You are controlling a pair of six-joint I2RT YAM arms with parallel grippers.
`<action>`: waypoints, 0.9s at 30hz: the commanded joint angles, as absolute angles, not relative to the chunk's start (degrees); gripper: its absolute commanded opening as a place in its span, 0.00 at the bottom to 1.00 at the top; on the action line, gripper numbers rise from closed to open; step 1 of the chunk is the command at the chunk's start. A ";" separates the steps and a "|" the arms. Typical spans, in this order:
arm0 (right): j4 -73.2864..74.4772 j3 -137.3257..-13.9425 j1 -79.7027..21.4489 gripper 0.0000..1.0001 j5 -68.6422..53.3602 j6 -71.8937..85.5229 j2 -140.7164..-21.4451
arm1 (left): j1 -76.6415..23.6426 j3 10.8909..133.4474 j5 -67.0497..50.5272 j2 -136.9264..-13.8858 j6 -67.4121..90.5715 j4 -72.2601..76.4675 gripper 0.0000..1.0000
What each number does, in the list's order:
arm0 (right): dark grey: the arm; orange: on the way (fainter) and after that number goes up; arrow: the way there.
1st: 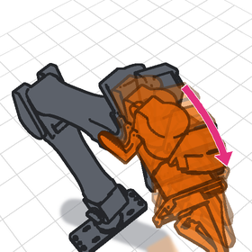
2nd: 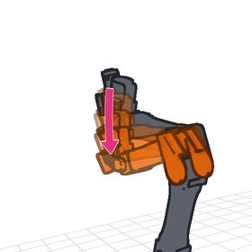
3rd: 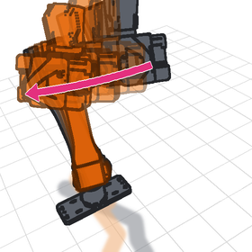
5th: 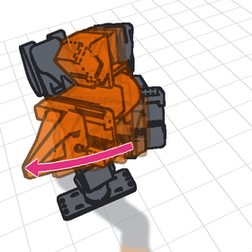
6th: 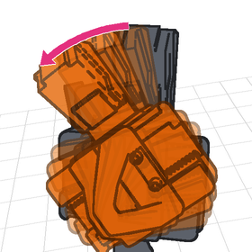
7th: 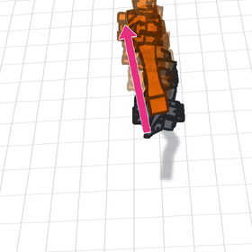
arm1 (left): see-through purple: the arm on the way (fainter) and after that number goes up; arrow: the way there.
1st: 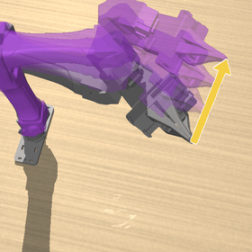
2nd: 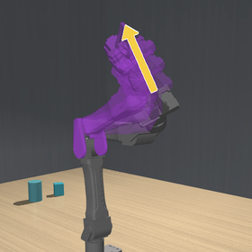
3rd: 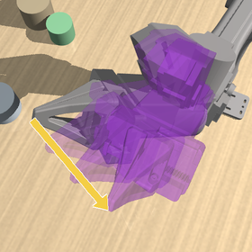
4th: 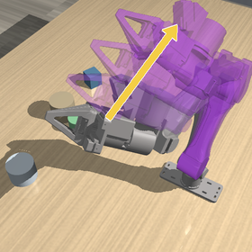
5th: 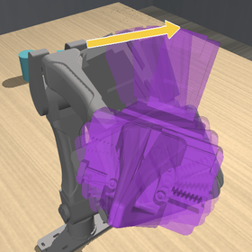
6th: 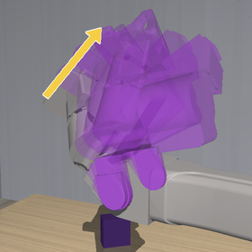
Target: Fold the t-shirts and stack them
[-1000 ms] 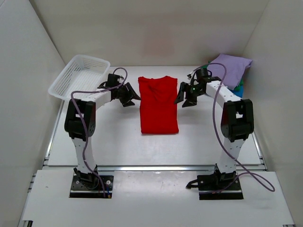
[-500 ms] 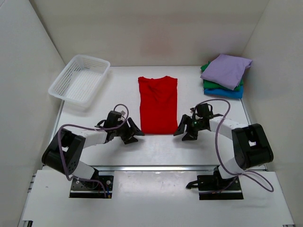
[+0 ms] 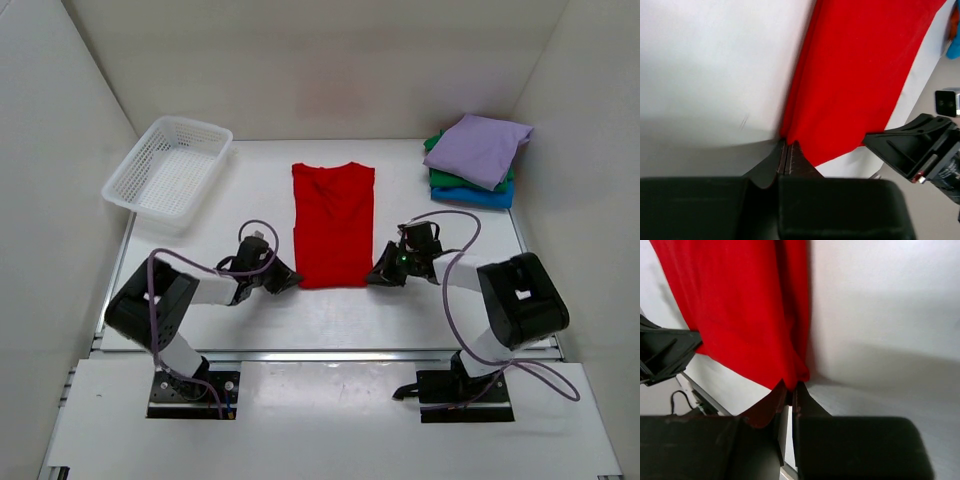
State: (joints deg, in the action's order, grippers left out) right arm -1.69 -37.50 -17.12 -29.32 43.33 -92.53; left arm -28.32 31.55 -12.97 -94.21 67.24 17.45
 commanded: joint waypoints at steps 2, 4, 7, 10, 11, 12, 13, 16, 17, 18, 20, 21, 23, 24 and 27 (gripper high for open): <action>2.72 -31.83 -21.35 0.00 -27.15 42.28 -83.69 | -31.20 21.56 -11.34 -84.23 66.19 9.51 0.00; 5.26 -27.88 -23.80 0.00 -27.07 42.36 -78.69 | -31.81 17.94 -12.04 -78.35 64.61 5.65 0.00; 7.82 -22.09 -28.37 0.00 -25.75 44.38 -71.75 | -33.39 13.89 -10.46 -68.83 61.79 -3.76 0.00; 6.85 -17.59 -31.46 0.00 -26.19 48.60 -66.99 | -33.05 10.20 -10.90 -61.54 63.10 -6.59 0.00; 7.20 -17.14 -32.42 0.00 -25.84 49.65 -65.58 | -32.44 9.50 -11.07 -59.26 64.24 -6.50 0.00; 7.90 -17.66 -32.34 0.00 -26.19 50.09 -64.96 | -32.34 9.67 -10.90 -57.59 64.60 -6.76 0.00; 8.43 -18.71 -31.82 0.00 -27.06 49.75 -64.43 | -32.08 10.97 -10.90 -57.31 64.34 -6.77 0.00; 12.72 -26.42 -27.78 0.00 -28.82 45.20 -65.29 | -29.45 18.68 -12.56 -60.18 62.59 -7.73 0.00; 14.83 -31.15 -25.51 0.00 -29.18 42.48 -67.04 | -27.62 20.72 -14.05 -61.68 61.01 -8.34 0.00; 15.64 -33.38 -23.14 0.00 -29.96 41.23 -68.19 | -26.55 25.44 -15.98 -64.92 59.69 -8.09 0.00; 16.96 -42.58 -19.53 0.00 -30.76 36.67 -74.32 | -22.52 33.02 -16.96 -70.64 57.67 -7.13 0.00; 17.40 -47.67 -16.99 0.00 -31.37 35.52 -78.01 | -20.50 37.75 -17.66 -74.75 56.87 -6.34 0.00; 18.71 -55.49 -13.81 0.00 -32.69 32.53 -83.89 | -17.68 46.73 -19.33 -81.89 55.90 -5.01 0.00; 18.63 -60.85 -11.62 0.00 -33.22 31.82 -88.29 | -16.01 53.54 -19.34 -87.31 55.20 -4.84 0.00; 19.24 -74.56 -8.01 0.00 -33.31 29.36 -99.53 | -13.81 71.07 -18.81 -101.31 53.71 -6.76 0.07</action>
